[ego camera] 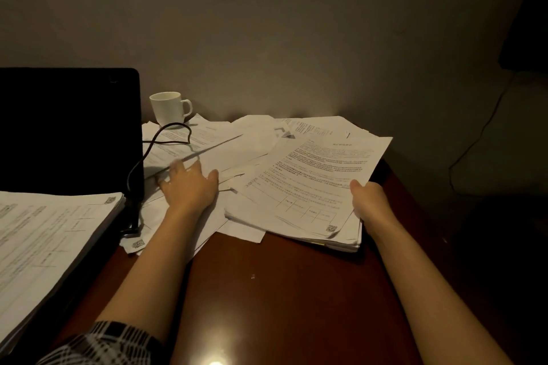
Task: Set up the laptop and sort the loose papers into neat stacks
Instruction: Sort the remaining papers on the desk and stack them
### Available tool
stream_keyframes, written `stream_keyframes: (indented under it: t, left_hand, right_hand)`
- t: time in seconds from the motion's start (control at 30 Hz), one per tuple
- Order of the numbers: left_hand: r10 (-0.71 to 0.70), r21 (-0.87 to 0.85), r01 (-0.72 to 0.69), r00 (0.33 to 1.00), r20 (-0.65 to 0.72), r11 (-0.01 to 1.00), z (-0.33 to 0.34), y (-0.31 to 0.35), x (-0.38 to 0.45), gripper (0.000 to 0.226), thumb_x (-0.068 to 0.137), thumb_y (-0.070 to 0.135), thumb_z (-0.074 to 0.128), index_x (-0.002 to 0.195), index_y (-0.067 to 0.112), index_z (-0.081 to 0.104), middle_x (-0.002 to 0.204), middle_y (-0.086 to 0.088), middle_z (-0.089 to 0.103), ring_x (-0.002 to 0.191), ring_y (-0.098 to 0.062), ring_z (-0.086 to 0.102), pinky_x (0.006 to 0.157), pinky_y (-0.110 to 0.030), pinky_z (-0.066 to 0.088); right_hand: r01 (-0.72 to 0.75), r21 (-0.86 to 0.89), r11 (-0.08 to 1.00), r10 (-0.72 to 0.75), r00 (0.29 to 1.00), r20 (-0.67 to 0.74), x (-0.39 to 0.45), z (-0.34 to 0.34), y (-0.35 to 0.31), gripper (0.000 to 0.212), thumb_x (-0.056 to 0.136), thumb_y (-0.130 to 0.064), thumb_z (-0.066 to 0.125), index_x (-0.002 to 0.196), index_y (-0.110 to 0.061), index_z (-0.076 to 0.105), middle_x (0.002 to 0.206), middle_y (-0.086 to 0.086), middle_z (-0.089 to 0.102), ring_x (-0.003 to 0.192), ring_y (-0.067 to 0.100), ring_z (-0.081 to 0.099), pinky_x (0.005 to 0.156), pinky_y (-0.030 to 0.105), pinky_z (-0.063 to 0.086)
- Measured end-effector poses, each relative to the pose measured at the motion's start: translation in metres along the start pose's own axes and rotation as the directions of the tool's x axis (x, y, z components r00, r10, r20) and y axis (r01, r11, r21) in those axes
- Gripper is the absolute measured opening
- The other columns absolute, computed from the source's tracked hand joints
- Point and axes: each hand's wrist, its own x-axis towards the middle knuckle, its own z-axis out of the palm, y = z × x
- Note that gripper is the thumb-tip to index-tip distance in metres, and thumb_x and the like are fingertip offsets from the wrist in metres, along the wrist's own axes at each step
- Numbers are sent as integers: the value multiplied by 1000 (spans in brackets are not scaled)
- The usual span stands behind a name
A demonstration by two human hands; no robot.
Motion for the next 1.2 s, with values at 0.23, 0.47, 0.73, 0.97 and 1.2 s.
stream_keyframes:
  t: [0.23,0.47,0.73,0.97,1.2]
  left_hand:
    - [-127,49,130,991,-52,990,-8,-14,15,57,97,48,37,143,14,40,158,-16,-1,143,-39,6,111,-50,24]
    - [-82,-17,82,997,-6,997,-2,-23,29,54,97,46,36,138,10,39,141,-19,42,130,-35,39,100,-46,40]
    - [-132,-4,133,989,66,991,-6,-19,27,66,100,47,29,147,1,26,159,-11,12,144,-29,16,109,-44,29]
    - [-50,-85,45,997,-60,995,-15,-13,31,53,101,41,33,134,2,49,148,-7,39,135,-29,33,107,-44,32]
    - [445,126,-426,860,-251,896,-42,51,-16,44,96,42,47,121,8,63,130,-1,58,118,-21,47,91,-35,41]
  right_hand:
    - [9,-11,1000,-9,1000,5,2,0,2,35,103,-21,34,128,-4,52,121,12,59,90,23,55,72,32,43]
    - [4,-1,1000,-4,1000,7,5,2,2,35,103,-22,34,129,-5,51,122,12,59,92,24,56,76,35,48]
    - [33,-16,999,-33,999,2,5,3,3,34,103,-22,34,127,-5,53,119,12,60,91,25,57,75,35,48]
    - [36,-12,999,-36,999,4,5,3,3,35,103,-21,34,129,-5,51,124,11,59,93,23,56,74,32,45]
    - [59,-14,998,-59,998,18,4,4,1,35,103,-19,35,131,-6,51,127,11,58,99,25,57,76,33,46]
